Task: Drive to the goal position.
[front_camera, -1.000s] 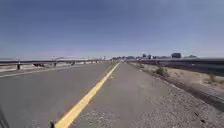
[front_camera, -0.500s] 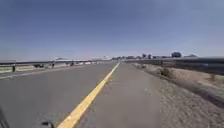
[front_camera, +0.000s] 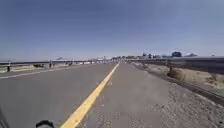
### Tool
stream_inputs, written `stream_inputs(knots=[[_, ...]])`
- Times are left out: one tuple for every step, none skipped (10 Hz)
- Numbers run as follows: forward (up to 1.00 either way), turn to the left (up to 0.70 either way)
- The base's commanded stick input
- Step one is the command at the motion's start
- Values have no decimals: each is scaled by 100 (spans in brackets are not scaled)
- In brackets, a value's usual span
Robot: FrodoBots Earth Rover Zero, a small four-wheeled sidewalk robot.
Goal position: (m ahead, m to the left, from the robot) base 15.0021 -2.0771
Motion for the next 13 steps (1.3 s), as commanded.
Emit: stream_inputs(knots=[[85, 0], [85, 0], [85, 0], [85, 0], [85, 0], [85, 0], [85, 0], [85, 0], [85, 0], [85, 0], [85, 0], [85, 0], [85, 0]])
